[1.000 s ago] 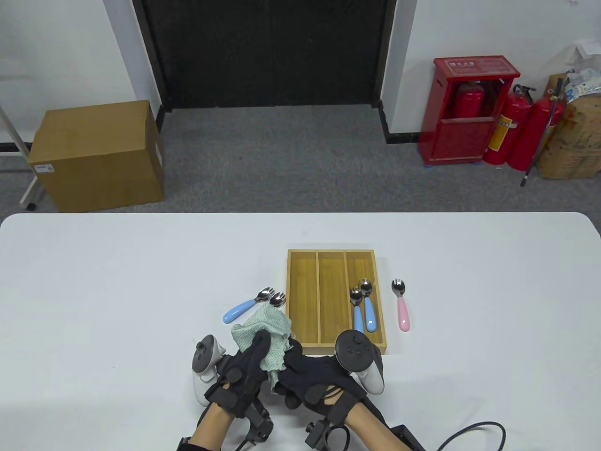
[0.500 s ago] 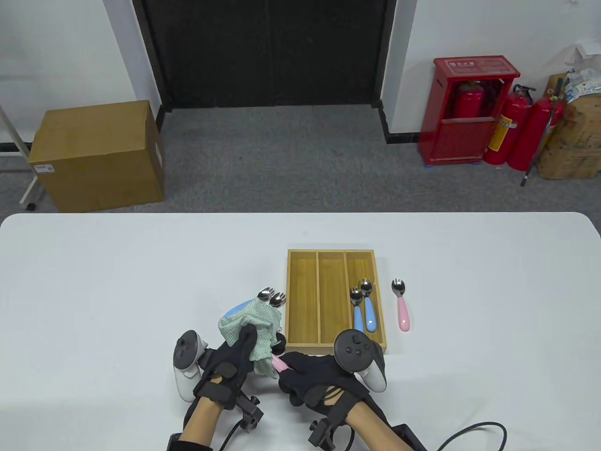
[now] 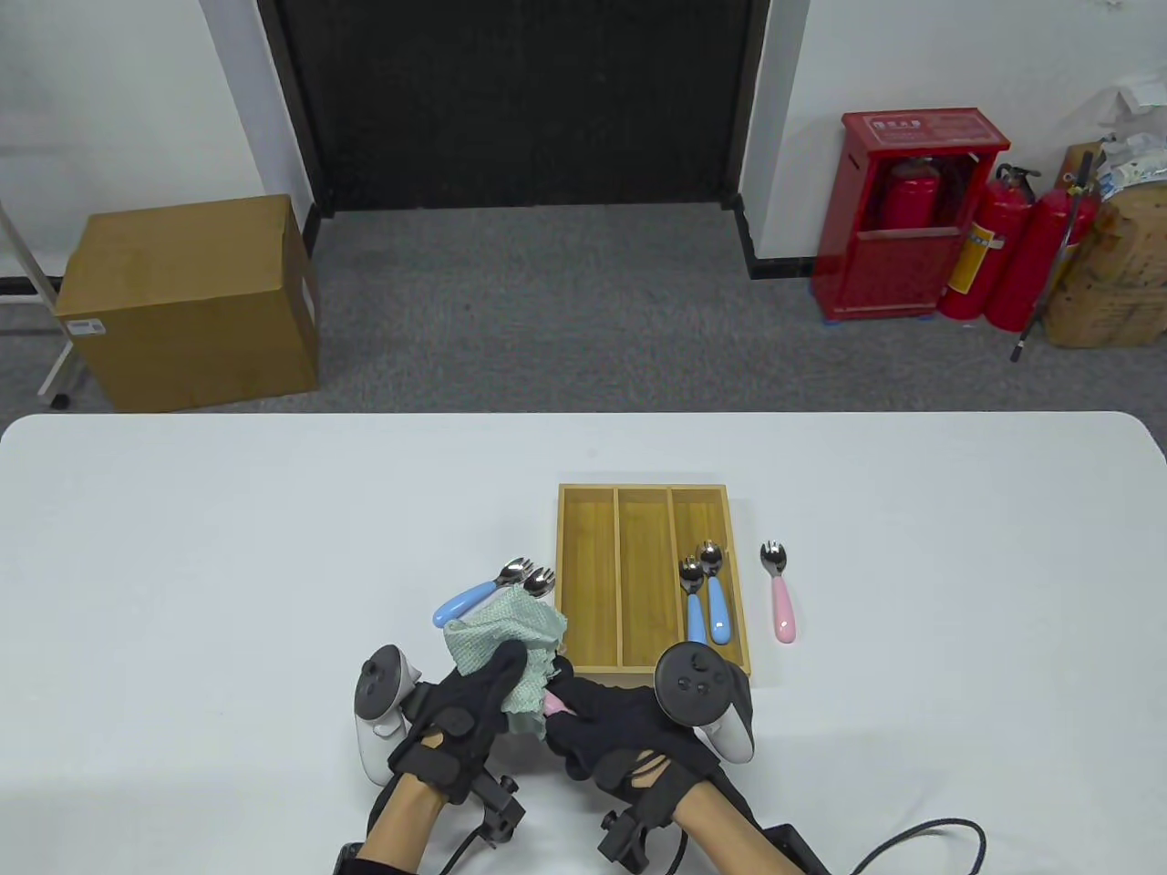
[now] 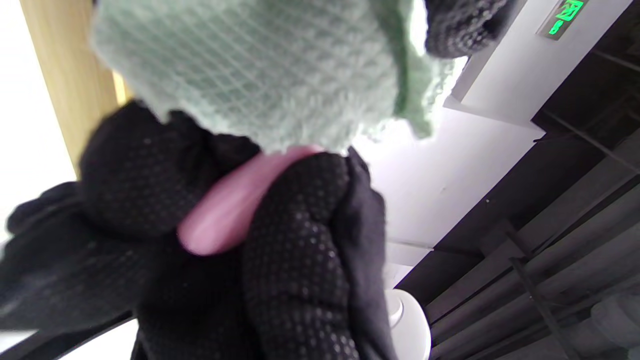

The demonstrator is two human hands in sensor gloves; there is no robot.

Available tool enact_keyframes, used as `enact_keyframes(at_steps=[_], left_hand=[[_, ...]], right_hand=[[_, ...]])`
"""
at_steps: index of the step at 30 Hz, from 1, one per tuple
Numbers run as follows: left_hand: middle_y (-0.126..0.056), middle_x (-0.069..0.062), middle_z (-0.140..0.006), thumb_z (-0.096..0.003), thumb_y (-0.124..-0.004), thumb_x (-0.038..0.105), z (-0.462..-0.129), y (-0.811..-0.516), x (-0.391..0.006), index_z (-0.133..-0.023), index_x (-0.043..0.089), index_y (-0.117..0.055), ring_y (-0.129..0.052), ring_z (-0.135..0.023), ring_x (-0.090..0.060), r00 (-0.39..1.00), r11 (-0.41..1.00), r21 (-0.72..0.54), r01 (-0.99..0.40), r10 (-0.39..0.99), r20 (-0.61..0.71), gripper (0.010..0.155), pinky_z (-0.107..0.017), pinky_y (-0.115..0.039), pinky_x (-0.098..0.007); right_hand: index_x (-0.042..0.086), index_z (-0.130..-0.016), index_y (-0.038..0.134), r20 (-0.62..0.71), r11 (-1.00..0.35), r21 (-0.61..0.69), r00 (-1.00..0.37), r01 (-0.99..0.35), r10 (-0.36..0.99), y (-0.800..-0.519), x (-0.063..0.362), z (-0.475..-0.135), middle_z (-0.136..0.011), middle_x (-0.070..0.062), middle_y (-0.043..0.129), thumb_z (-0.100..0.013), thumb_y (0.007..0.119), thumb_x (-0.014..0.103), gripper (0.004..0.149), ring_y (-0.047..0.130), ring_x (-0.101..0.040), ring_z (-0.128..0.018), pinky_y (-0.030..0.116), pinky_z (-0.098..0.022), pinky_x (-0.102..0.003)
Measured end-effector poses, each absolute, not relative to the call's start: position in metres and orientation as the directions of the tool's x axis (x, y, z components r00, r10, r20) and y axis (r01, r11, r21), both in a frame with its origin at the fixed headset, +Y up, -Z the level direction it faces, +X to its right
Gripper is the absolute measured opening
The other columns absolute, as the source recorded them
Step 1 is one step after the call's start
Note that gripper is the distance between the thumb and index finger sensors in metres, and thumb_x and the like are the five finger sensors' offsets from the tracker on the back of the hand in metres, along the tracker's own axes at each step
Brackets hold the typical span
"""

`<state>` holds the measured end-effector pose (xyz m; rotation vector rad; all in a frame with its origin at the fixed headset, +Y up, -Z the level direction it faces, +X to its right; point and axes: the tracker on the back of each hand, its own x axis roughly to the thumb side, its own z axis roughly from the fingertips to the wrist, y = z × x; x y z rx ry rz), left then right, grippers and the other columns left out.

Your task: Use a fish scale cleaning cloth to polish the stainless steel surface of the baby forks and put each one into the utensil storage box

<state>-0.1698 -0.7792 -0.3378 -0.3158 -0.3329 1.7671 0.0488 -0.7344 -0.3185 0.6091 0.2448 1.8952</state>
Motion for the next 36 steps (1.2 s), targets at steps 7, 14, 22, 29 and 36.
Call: enact_keyframes(at_steps=[7, 14, 22, 29, 36], left_hand=[[-0.094, -0.001, -0.09, -0.05, -0.071, 0.057, -0.34, -0.772, -0.177, -0.1, 0.024, -0.074, -0.097, -0.08, -0.028, -0.157, -0.147, -0.377, -0.915, 0.988, -0.003, 0.06, -0.066, -0.066, -0.058], [-0.097, -0.002, -0.087, -0.0522, -0.07, 0.055, -0.343, -0.767, -0.191, -0.098, 0.022, -0.078, -0.099, -0.076, -0.028, -0.074, -0.056, -0.292, -0.955, 0.996, 0.051, 0.056, -0.065, -0.067, -0.058], [-0.101, -0.004, -0.082, -0.0512, -0.069, 0.057, -0.343, -0.768, -0.197, -0.095, 0.019, -0.081, -0.102, -0.072, -0.029, -0.047, -0.03, -0.255, -0.966, 0.997, 0.06, 0.059, -0.063, -0.069, -0.057], [-0.105, -0.003, -0.077, -0.0504, -0.071, 0.057, -0.343, -0.762, -0.201, -0.091, 0.019, -0.085, -0.105, -0.067, -0.027, 0.035, 0.055, -0.189, -0.98, 0.994, 0.107, 0.058, -0.062, -0.072, -0.056], [-0.11, -0.006, -0.058, -0.0451, -0.085, 0.048, -0.343, -0.752, -0.209, -0.081, 0.015, -0.093, -0.11, -0.047, -0.024, 0.158, 0.177, -0.147, -0.973, 0.979, 0.13, 0.049, -0.056, -0.078, -0.053]], right_hand=[[0.007, -0.079, 0.081, 0.326, -0.443, 0.417, -0.324, -0.794, 0.888, -0.735, 0.046, -0.319, -0.056, -0.027, 0.093, -0.041, 0.077, 0.033, 0.046, 0.097, -0.033, -0.027, 0.078, -0.032, -0.059], [0.006, -0.079, 0.081, 0.35, -0.481, 0.398, -0.355, -0.781, 0.867, -0.734, 0.046, -0.319, -0.056, -0.028, 0.093, -0.041, 0.077, 0.033, 0.047, 0.097, -0.033, -0.027, 0.078, -0.031, -0.059], [0.005, -0.079, 0.081, 0.365, -0.499, 0.389, -0.367, -0.775, 0.856, -0.734, 0.047, -0.32, -0.055, -0.028, 0.093, -0.041, 0.078, 0.033, 0.048, 0.097, -0.033, -0.026, 0.078, -0.031, -0.059], [0.004, -0.079, 0.081, 0.377, -0.515, 0.374, -0.38, -0.771, 0.845, -0.733, 0.049, -0.321, -0.055, -0.028, 0.093, -0.041, 0.078, 0.033, 0.048, 0.097, -0.033, -0.026, 0.078, -0.032, -0.059], [0.004, -0.079, 0.082, 0.398, -0.564, 0.363, -0.424, -0.742, 0.814, -0.732, 0.053, -0.323, -0.056, -0.029, 0.093, -0.041, 0.079, 0.032, 0.048, 0.096, -0.035, -0.028, 0.077, -0.032, -0.06]])
